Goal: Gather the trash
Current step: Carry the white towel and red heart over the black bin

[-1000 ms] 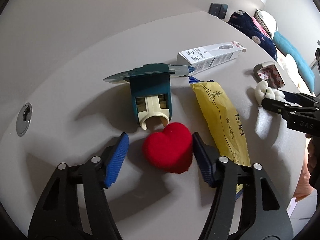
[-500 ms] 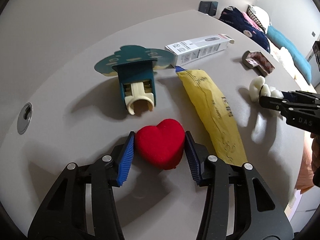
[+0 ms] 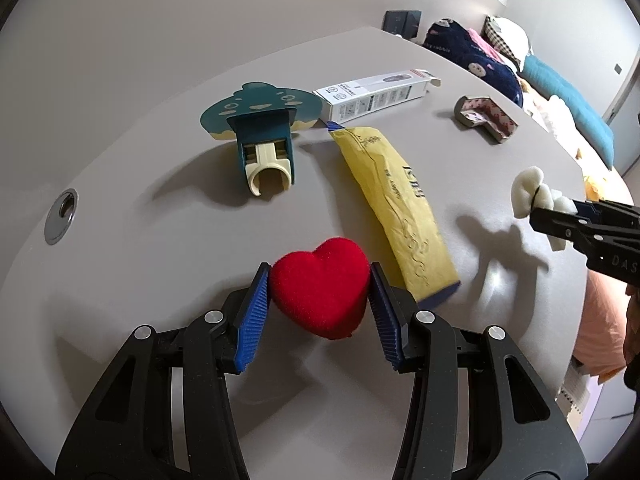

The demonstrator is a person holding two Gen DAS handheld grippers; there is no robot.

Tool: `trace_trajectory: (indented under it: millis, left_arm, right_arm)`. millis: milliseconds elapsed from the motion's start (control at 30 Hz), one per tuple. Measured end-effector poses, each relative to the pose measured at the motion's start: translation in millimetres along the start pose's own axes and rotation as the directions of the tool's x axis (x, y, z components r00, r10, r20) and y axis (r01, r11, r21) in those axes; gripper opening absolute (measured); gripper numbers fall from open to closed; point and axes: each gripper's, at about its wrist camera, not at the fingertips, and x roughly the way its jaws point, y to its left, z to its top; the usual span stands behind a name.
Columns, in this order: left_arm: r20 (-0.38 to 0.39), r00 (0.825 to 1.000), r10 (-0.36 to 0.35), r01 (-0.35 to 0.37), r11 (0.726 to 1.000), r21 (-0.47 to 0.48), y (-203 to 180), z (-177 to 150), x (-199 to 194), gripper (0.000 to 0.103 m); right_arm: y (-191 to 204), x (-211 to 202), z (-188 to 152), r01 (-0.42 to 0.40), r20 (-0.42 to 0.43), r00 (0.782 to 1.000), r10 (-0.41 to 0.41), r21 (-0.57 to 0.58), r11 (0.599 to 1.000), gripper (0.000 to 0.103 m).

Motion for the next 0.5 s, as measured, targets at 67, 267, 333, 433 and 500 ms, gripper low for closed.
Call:
trace_trajectory:
  millis: [67,267,333,433,500]
  left_arm:
    - [0.006,1.000,-0.004,0.004,1.000,0.005,-3.5,-3.9,-5.4,0.048]
    - [0.024,1.000,-0.013,0.012,1.000,0.023,-11.9,-11.7,-19.7,0.048]
    - [0.030,0.999,-0.017,0.016,0.999,0.031,-15.7,-14.5,-25.0,0.048]
    - [0.035,0.999,-0.026,0.024,0.999,0.046,-22.7,-18.0,-31.7,0.048]
    - [0.037,0.999,-0.033,0.031,0.998,0.061,-29.9,-19.3,-34.7,0.048]
  right_arm:
    - [-0.9,-5.9,-4.4,-0.002,0.008,1.000,0.002,0.007,1.000,0.041]
    - [0.3,-23.8,-20.5,-0.001,0.029,1.000,0.000,0.019,1.000,0.041]
    - [0.1,-29.6,-25.7,-0.002,0.036,0.999,0.001,0.024,1.000,0.041]
    - [0.5,-39.1,-34.0,-0.003,0.045,0.999,0.002,0.029,1.000,0.041]
    - [0.5,-45.9,-39.7,-0.003,0.050,0.999,0.001,0.032,0.999,0.041]
